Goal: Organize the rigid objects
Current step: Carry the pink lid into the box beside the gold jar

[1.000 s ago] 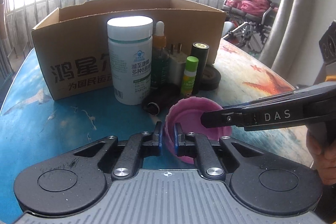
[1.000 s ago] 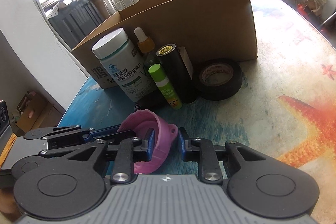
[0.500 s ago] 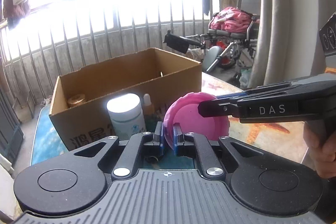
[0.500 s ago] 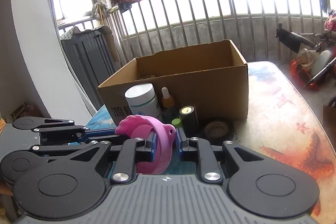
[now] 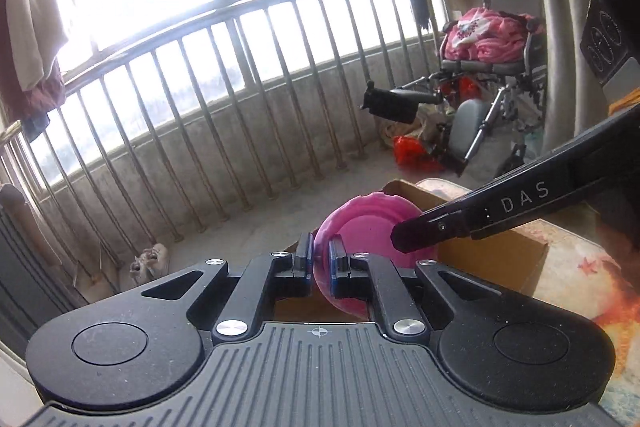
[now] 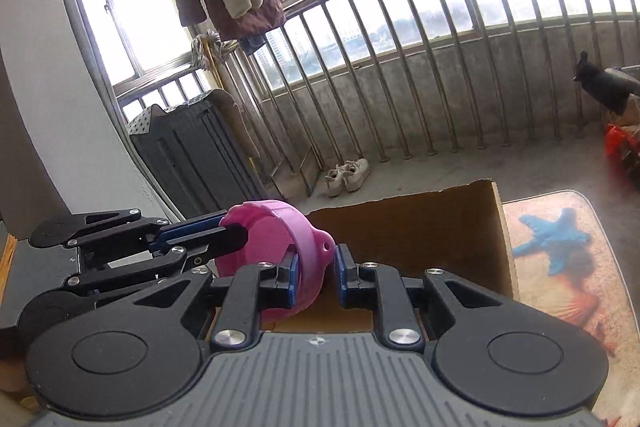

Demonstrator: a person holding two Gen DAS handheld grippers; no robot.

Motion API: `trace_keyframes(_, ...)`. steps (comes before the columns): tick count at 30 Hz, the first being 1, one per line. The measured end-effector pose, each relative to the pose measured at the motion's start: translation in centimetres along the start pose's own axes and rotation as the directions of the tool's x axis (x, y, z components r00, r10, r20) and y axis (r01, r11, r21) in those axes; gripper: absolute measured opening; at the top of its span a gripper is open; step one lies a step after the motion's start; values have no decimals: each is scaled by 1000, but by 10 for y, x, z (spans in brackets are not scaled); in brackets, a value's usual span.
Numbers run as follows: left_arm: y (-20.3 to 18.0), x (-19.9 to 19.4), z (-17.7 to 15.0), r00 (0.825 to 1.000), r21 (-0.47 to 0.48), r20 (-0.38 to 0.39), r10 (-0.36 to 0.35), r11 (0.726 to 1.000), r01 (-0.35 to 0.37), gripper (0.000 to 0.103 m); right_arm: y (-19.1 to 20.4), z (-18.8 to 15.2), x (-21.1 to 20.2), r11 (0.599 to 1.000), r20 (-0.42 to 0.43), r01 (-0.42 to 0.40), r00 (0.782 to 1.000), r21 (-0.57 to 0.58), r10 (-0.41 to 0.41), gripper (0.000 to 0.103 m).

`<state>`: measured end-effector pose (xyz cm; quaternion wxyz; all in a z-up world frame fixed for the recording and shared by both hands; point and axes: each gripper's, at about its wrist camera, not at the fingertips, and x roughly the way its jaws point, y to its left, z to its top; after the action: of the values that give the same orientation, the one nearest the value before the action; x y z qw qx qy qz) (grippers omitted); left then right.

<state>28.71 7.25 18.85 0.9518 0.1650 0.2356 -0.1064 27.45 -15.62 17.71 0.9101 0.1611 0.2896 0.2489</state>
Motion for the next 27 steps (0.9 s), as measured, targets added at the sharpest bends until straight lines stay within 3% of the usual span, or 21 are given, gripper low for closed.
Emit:
trace_keyframes(5, 26, 80, -10, 977, 9, -212, -16, 1000, 18, 6, -42, 27, 95, 992, -185, 27, 983, 122, -4, 20)
trace_keyframes(9, 38, 127, -27, 929, 8, -370, -17, 1000, 21, 7, -60, 19, 155, 982, -316, 70, 949, 175, -11, 20)
trace_keyframes(11, 40, 141, -33, 908, 58, -418, 8, 998, 18, 7, -67, 11, 180, 974, -380, 93, 925, 205, -8, 20)
trace_keyframes(17, 53, 163, -42, 879, 57, -476, -4, 998, 36, 7, -92, -5, 225, 921, -482, 129, 873, 368, 70, 22)
trace_keyframes(19, 51, 168, -44, 873, 57, -488, 6, 998, 25, 7, -96, -5, 227, 912, -482, 145, 874, 383, 64, 22)
trace_keyframes(21, 48, 175, -46, 855, 46, -518, 0, 999, 28, 7, -93, -2, 228, 932, -466, 154, 885, 327, 17, 27)
trace_keyframes(23, 41, 178, -48, 853, 102, -521, 38, 995, 17, 7, -91, -2, 232, 937, -479, 176, 878, 301, -10, 30)
trace_keyframes(24, 35, 180, -51, 846, 159, -528, 73, 987, 14, 8, -92, -5, 235, 935, -483, 168, 875, 313, 5, 30)
trace_keyframes(27, 28, 182, -54, 824, 194, -557, 105, 981, 6, 8, -90, -13, 242, 933, -509, 165, 861, 320, 22, 31)
